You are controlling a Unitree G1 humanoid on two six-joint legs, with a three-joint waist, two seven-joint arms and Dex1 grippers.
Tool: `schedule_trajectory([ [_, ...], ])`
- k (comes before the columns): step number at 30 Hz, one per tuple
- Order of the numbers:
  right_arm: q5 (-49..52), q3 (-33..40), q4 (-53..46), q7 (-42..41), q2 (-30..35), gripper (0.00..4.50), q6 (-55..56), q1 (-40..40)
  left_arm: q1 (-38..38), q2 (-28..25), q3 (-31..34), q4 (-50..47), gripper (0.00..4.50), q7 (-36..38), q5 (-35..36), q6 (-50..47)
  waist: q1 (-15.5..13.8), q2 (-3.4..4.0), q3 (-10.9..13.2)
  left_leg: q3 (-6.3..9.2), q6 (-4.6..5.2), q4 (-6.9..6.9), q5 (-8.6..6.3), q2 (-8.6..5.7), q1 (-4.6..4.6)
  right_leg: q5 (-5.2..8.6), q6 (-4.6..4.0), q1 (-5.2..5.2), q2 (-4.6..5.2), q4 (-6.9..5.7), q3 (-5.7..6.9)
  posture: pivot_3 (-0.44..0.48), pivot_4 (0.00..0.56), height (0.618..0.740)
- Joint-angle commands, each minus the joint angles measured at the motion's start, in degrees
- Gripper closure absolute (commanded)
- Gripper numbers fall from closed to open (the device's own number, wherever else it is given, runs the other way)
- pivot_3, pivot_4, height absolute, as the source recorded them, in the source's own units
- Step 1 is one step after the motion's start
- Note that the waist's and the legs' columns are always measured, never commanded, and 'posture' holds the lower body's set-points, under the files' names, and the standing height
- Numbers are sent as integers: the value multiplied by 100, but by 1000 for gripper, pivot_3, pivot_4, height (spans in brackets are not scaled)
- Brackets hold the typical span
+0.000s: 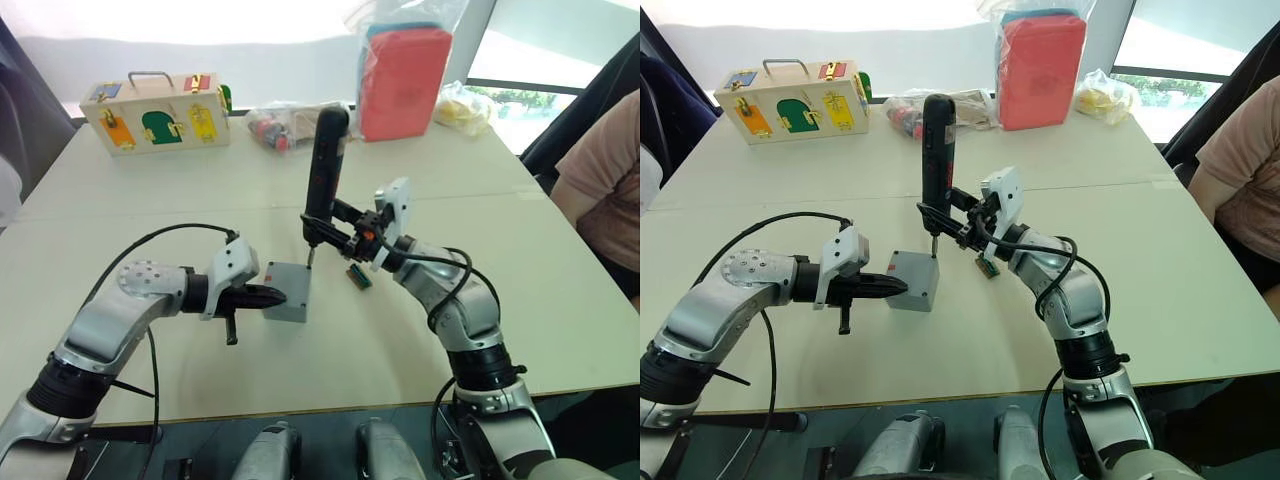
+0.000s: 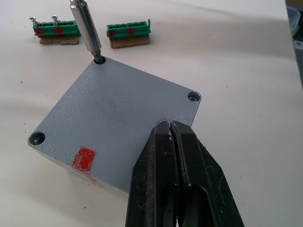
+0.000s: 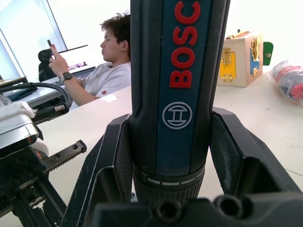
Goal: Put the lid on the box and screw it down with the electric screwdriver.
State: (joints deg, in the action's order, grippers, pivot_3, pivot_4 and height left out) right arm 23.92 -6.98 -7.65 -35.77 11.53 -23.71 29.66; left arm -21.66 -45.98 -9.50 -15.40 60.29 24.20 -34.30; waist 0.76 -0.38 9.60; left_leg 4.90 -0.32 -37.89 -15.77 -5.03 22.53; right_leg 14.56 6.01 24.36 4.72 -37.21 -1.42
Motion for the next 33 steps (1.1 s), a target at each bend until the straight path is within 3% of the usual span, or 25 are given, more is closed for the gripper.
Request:
schedule_trajectory([
  [1,-334,-410,-39,-49,85,2682,-6,-201,140,31,-74,100,4500,-46,-151,-7,4,1,-13,0,2,1,-1,0,-2,0,0,-2,0,1,0,0,150,740],
  [12,-670,-642,166,-30,164,2682,-176,-358,335,96,-145,298,4500,-84,-279,126,1,15,-136,1,38,10,-24,1,-32,3,-1,-35,-1,16,1,0,150,740],
  [17,-669,-600,239,22,106,2682,-167,-380,366,127,-120,227,4500,-131,-247,72,3,22,-149,1,41,87,-26,5,-134,8,-4,-113,0,79,0,0,150,740],
  [33,-573,-375,143,-74,216,2682,-141,3,333,208,-87,232,4500,-219,-208,29,-6,27,-172,5,41,88,-27,8,-134,8,-4,-112,2,90,1,0,150,740],
])
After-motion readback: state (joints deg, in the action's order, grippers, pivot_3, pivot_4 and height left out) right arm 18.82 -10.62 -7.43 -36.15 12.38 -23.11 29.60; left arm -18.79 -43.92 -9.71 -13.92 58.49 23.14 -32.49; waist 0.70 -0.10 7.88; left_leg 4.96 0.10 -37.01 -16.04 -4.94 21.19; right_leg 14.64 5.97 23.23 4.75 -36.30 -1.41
